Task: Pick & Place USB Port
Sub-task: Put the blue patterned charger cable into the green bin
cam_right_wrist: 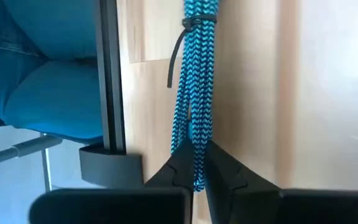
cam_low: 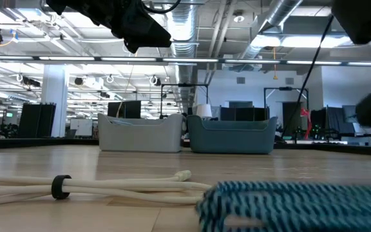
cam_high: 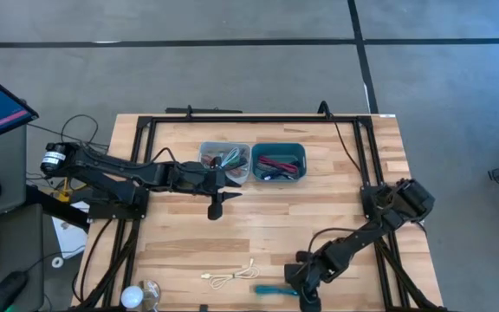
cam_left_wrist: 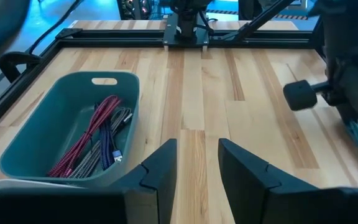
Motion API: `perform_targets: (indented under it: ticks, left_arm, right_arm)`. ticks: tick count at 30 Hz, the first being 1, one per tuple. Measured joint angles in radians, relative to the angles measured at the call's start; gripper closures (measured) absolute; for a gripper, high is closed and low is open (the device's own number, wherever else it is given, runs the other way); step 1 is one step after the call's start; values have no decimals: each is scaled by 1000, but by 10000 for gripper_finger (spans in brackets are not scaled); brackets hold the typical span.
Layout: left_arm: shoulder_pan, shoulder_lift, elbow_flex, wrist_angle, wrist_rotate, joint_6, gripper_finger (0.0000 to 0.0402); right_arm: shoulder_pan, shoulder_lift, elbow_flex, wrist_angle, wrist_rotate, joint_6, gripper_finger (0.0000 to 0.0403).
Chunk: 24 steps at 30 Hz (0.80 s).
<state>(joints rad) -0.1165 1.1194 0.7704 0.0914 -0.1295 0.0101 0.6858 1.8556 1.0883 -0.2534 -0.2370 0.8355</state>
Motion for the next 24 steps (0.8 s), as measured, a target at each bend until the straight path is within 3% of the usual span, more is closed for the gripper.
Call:
perform_targets:
  ticks: [5,14,24]
  left_arm:
    - [0,0,0,-2,0,0,284]
    - [0,0,0,-2,0,0,284]
    - [0,0,0,-2,0,0,284]
  right_arm:
    - [-8,-86,-1,-109,101,-20,399]
    - [-20,-278,0,-407,404,-26,401]
    - [-170,-359,0,-592,638,-194,402]
